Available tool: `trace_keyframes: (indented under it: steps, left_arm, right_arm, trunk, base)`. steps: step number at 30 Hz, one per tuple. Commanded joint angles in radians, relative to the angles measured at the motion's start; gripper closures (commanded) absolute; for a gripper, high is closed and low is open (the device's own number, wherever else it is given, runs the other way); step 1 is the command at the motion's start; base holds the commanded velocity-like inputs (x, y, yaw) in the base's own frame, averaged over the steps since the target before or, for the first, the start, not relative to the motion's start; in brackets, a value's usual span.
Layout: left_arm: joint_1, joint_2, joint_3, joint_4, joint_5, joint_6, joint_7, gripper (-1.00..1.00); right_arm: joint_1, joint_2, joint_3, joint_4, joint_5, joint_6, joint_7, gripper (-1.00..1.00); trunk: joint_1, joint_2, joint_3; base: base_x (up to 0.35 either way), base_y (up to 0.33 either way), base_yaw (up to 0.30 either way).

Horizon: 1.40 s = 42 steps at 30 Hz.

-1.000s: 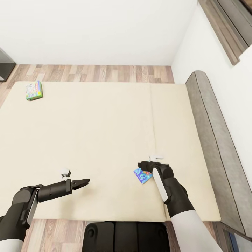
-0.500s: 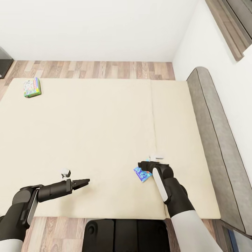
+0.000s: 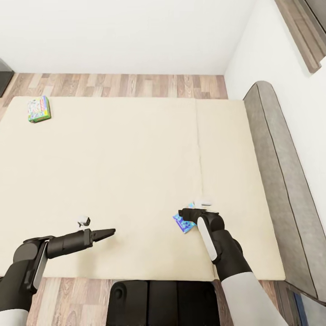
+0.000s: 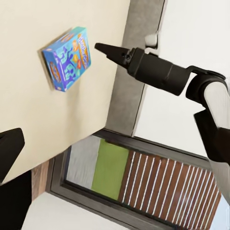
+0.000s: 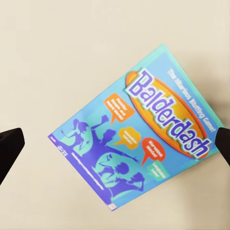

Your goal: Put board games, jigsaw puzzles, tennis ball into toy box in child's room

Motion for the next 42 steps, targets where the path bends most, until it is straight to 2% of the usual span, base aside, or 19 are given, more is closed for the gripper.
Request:
trace_keyframes:
  steps: [1,9,15,22,42]
  left_arm:
    - [0.000,0.000,0.000,-0.012,0.000,0.011,-0.004,-1.00]
    - [0.005,0.001,-0.003,-0.122,0.001,0.013,-0.006,-1.00]
    - [0.008,0.003,-0.003,-0.152,0.001,0.014,-0.021,-1.00]
    - [0.010,0.003,-0.003,-0.165,0.001,0.014,-0.049,-1.00]
    - [0.011,0.000,-0.003,-0.165,-0.005,0.012,-0.054,-1.00]
  right_arm:
    - [0.000,0.000,0.001,-0.001,-0.010,0.003,-0.010,-1.00]
    - [0.000,0.000,0.001,-0.001,-0.010,0.002,-0.010,-1.00]
    - [0.000,0.000,0.001,-0.001,-0.010,0.002,-0.010,-1.00]
    - [0.000,0.000,0.001,-0.001,-0.009,0.002,-0.010,-1.00]
    - [-0.001,0.000,0.003,0.001,0.001,0.001,-0.013,-1.00]
  trunk:
    - [0.000,-0.002,-0.003]
    - [0.000,-0.002,-0.016]
    - [0.000,-0.002,-0.026]
    - [0.000,-0.002,-0.037]
    - [0.000,-0.002,-0.070]
  base:
    - [0.000,0.000,0.000]
    - [0.000,0.000,0.000]
    - [0.000,0.000,0.000]
    - [0.000,0.000,0.000]
    - [0.000,0.000,0.000]
